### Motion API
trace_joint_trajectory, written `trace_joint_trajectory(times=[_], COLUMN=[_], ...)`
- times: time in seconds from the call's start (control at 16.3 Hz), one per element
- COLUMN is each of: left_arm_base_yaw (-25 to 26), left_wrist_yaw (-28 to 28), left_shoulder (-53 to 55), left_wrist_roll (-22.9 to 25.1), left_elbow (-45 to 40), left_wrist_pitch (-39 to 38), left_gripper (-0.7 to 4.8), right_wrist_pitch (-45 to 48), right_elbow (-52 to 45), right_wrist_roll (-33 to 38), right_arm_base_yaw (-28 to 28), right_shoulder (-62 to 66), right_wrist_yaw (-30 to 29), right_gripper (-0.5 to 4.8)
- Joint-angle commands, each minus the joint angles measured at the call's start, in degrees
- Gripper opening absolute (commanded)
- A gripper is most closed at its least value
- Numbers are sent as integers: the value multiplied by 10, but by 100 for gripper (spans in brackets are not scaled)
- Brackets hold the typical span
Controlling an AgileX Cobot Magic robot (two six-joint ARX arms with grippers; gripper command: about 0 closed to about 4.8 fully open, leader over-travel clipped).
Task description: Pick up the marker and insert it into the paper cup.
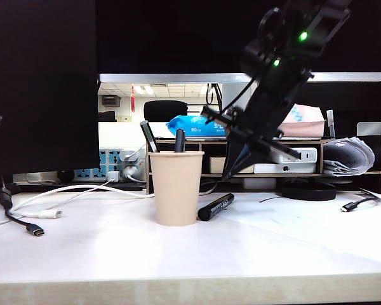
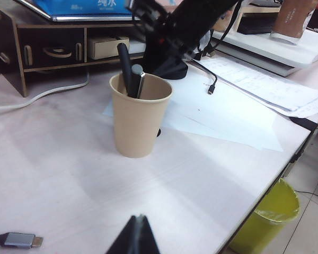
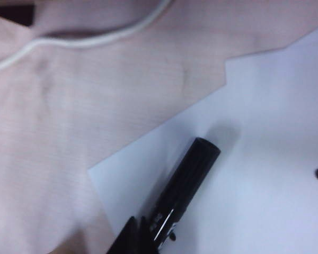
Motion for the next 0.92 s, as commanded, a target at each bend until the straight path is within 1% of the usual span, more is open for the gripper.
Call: trace_joint_trajectory(times=[0.06, 0.12, 0.25, 0.43, 0.8, 0.92], left_arm_base_yaw=[-1, -1, -1, -1, -1, -1], left_wrist_yaw=[-1, -1, -1, -1, -1, -1], left_shoulder=[0, 0, 0, 0, 0, 0], left_wrist_roll=[2, 2, 2, 2, 2, 2], left_elbow=[1, 1, 1, 1, 1, 1], left_wrist_pitch=[1, -1, -4, -3, -3, -4], left_gripper=[-5, -5, -5, -5, -5, -5], right_wrist_pitch=[19, 20, 22, 30, 52, 52], right_elbow=[2, 2, 2, 2, 2, 2], right_wrist_roll=[0, 0, 0, 0, 0, 0], right_arm_base_yaw=[1, 1, 1, 1, 2, 2], right_shoulder=[8, 9, 11, 11, 12, 12], right_wrist_yaw=[16, 35, 44, 44, 48, 50], right_gripper=[-6, -6, -4, 65, 69, 106])
